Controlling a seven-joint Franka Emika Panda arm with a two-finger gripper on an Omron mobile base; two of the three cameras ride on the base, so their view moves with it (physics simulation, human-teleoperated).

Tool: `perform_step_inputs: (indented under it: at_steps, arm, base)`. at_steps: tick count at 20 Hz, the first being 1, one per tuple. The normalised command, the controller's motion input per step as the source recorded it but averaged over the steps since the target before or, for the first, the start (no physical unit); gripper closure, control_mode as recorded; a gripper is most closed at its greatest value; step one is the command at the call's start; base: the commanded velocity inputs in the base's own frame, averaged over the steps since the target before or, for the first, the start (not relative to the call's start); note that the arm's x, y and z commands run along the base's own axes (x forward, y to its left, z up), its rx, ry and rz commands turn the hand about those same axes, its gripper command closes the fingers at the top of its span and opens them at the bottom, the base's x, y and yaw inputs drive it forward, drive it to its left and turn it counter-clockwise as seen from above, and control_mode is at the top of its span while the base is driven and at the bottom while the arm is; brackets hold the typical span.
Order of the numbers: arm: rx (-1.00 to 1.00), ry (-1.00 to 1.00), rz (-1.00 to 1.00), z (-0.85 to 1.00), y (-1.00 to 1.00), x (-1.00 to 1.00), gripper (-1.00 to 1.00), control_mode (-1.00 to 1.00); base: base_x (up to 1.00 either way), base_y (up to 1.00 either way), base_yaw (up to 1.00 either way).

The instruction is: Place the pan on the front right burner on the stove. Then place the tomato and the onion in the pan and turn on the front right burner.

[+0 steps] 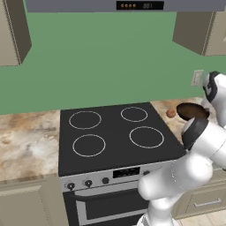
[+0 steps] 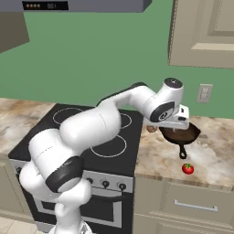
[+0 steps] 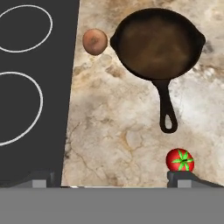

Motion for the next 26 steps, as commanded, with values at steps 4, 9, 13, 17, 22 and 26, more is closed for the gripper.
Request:
perform_step_inputs:
  at_steps: [4, 9, 13, 17, 22, 26]
  arm:
    - [0.0, 0.01, 0.0, -0.3, -0.32, 0.25, -1.0, -1.0]
    - [0.0, 0.01, 0.0, -0.25, -0.3, 0.3, -1.0, -1.0]
    - [0.0, 0.01, 0.0, -0.2, -0.17, 0.16, -1.0, -1.0]
    - [0.0, 0.04, 0.0, -0.22, -0.08, 0.08, -1.0, -1.0]
    - [0.0, 0.05, 0.0, -0.3, -0.07, 0.19, -1.0, -1.0]
    - [0.0, 0.02, 0.02, -0.3, -0.13, 0.26, -1.0, -1.0]
  base:
    - [0.0, 0.0, 0.0]
    - [0.0, 0.0, 0.0]
    - [0.0, 0.0, 0.0]
    - [0.0, 0.0, 0.0]
    - [0.0, 0.0, 0.0]
    - [0.0, 0.0, 0.0]
